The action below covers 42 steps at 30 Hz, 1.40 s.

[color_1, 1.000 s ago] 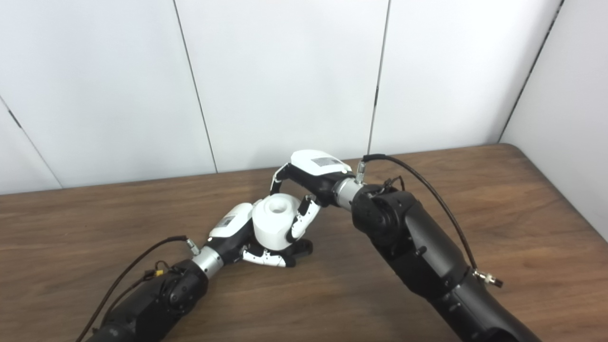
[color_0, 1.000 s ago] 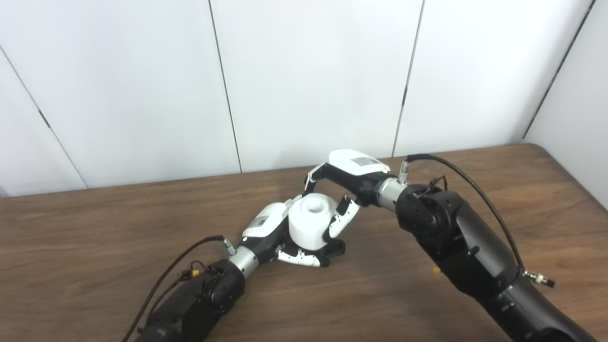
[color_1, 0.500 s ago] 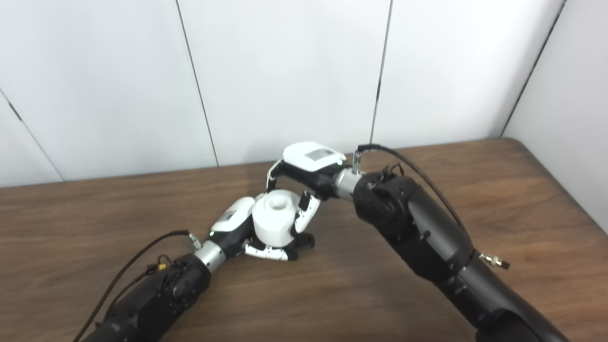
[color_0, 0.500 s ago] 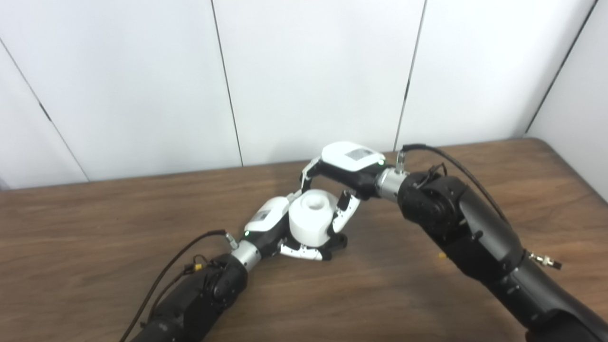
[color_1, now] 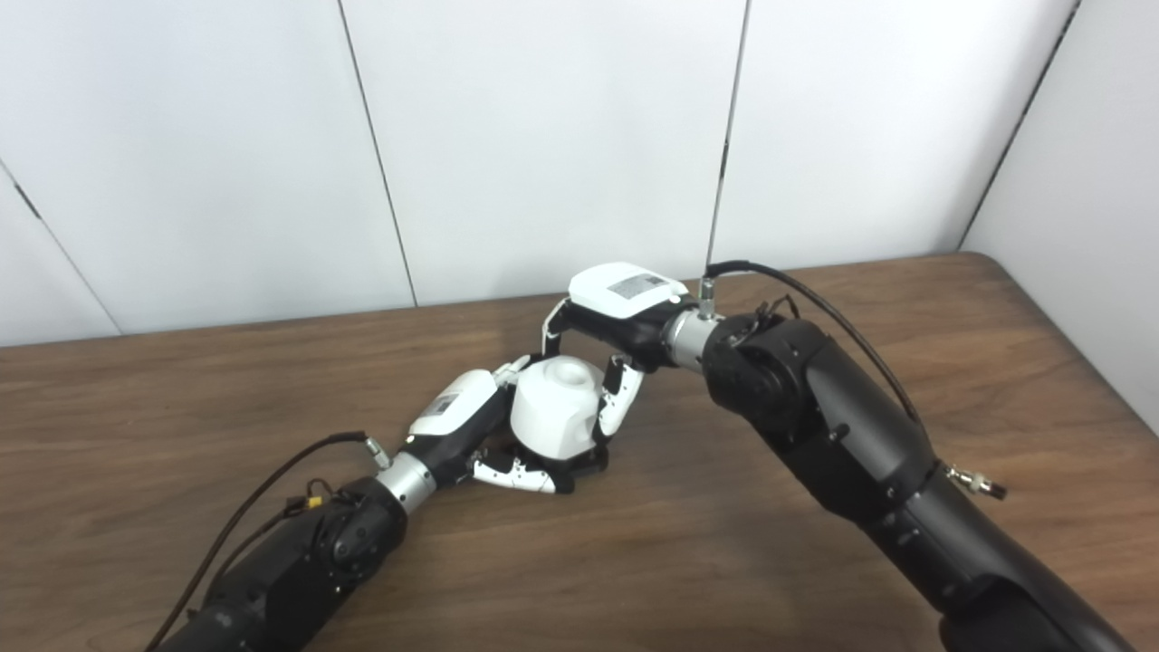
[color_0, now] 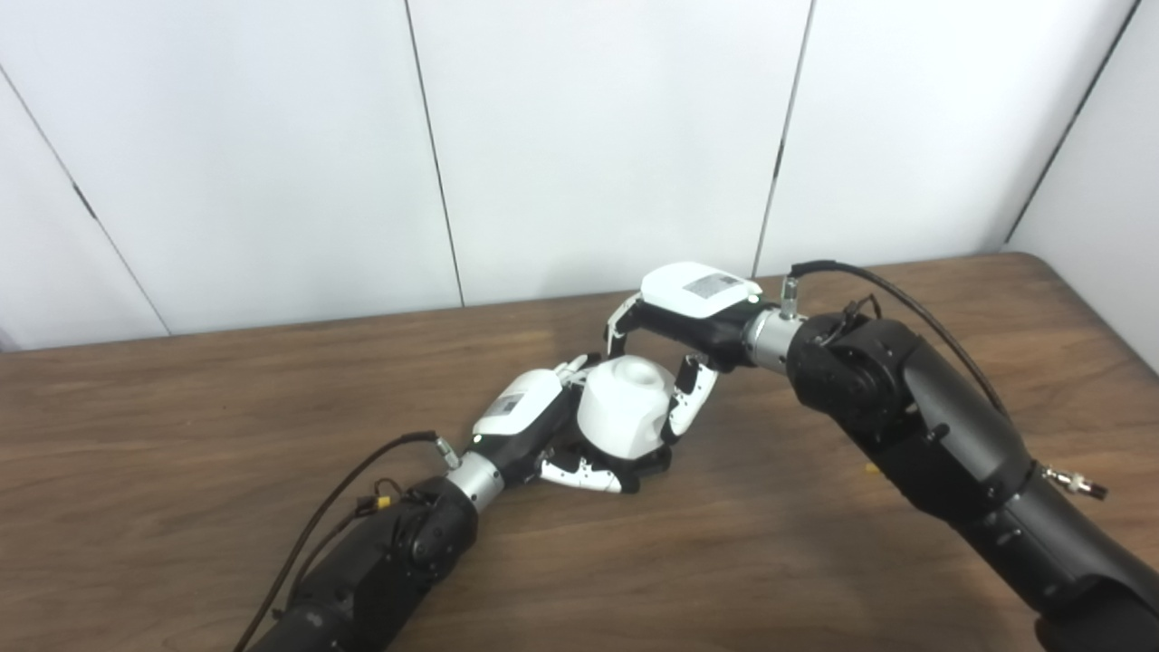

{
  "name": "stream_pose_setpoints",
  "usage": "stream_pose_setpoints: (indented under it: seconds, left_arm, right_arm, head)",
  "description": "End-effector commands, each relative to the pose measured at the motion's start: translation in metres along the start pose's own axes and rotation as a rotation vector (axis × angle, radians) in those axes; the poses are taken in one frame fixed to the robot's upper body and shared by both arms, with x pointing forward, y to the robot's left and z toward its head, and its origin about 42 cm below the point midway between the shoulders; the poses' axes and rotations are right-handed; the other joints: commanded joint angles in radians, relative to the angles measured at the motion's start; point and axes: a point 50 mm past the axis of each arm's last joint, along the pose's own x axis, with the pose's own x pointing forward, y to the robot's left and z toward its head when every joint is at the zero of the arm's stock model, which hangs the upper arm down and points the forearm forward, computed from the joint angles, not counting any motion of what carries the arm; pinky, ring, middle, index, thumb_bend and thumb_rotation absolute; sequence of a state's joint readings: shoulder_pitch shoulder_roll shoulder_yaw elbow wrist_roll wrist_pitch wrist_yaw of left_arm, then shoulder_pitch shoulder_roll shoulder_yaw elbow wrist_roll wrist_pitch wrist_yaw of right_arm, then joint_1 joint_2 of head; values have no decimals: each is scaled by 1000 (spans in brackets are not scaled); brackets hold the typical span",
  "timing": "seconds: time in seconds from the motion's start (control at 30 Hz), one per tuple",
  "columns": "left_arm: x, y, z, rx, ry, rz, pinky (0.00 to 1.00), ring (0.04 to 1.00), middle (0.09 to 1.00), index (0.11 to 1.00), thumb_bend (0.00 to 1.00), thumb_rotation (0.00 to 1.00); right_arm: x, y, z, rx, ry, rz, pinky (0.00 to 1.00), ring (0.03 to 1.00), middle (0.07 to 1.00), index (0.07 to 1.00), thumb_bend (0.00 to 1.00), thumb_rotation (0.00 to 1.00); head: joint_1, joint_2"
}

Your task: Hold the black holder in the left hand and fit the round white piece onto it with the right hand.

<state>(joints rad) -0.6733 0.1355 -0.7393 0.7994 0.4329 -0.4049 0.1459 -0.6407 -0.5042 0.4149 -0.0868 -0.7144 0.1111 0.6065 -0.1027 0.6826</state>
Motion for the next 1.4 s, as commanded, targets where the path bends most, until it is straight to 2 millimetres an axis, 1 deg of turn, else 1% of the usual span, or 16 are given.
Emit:
stream_pose_setpoints:
  seconds: [0.0,0.2,0.33,0.6,0.73,0.77,0.8,0.83,0.87,0.9,0.93,1.0,1.17,1.37]
  left_arm:
    - [-41,-91,-6,-23,88,-308,998,1000,913,481,524,62]
    - [-39,-90,-6,-17,88,-310,998,1000,917,481,524,63]
    - [-38,-91,-5,-20,88,-308,994,1000,918,481,524,63]
    - [-35,-91,-3,-28,90,-312,1000,1000,917,481,524,62]
    - [-34,-91,-3,-20,88,-310,1000,1000,914,481,524,63]
    - [-34,-91,-3,-17,88,-311,999,1000,916,481,524,64]
    - [-34,-91,-3,-16,87,-310,999,1000,916,481,524,64]
    - [-34,-91,-3,-16,86,-309,999,1000,914,481,524,64]
    - [-34,-91,-3,-17,86,-307,999,1000,912,481,524,64]
    - [-34,-91,-3,-17,86,-307,998,1000,910,481,524,64]
    - [-34,-92,-3,-15,86,-310,998,1000,908,481,524,63]
    - [-34,-92,-3,-14,88,-314,1000,1000,909,482,524,62]
    - [-35,-92,-2,-10,90,-318,1000,1000,908,482,524,61]
    - [-37,-92,-5,-20,91,-316,1000,1000,907,481,524,61]
  right_arm:
    - [-4,-12,-5,-35,4,-2,892,868,789,480,527,143]
    - [-7,-13,-11,-25,18,-7,882,865,785,480,526,142]
    - [-5,-10,-9,-6,24,-10,886,873,790,480,527,143]
    - [2,-3,4,41,-26,-26,860,860,791,479,526,143]
    - [5,-9,16,66,-46,-47,856,859,791,479,526,144]
    - [5,-13,19,71,-48,-43,848,857,807,485,525,149]
    - [4,-16,22,77,-44,-33,851,868,844,603,689,218]
    - [4,-19,24,80,-39,-24,854,887,892,737,797,276]
    - [3,-21,25,82,-35,-17,850,905,940,860,881,320]
    - [2,-23,26,81,-31,-16,842,915,969,929,931,340]
    - [1,-24,26,80,-31,-20,833,923,985,964,961,351]
    - [0,-24,25,75,-30,-28,821,933,999,997,973,358]
    - [-3,-23,21,72,-15,-25,850,937,989,1000,961,338]
    - [-3,-18,17,82,-10,-15,855,925,970,1000,949,308]
  head:
    - [-1,0]
    - [-3,2]
    - [-4,3]
    - [1,1]
    - [2,-4]
    - [2,-4]
    - [2,-4]
    - [2,-4]
    - [2,-4]
    - [2,-4]
    - [-1,-7]
    - [-1,-7]
    - [-1,0]
    - [-7,1]
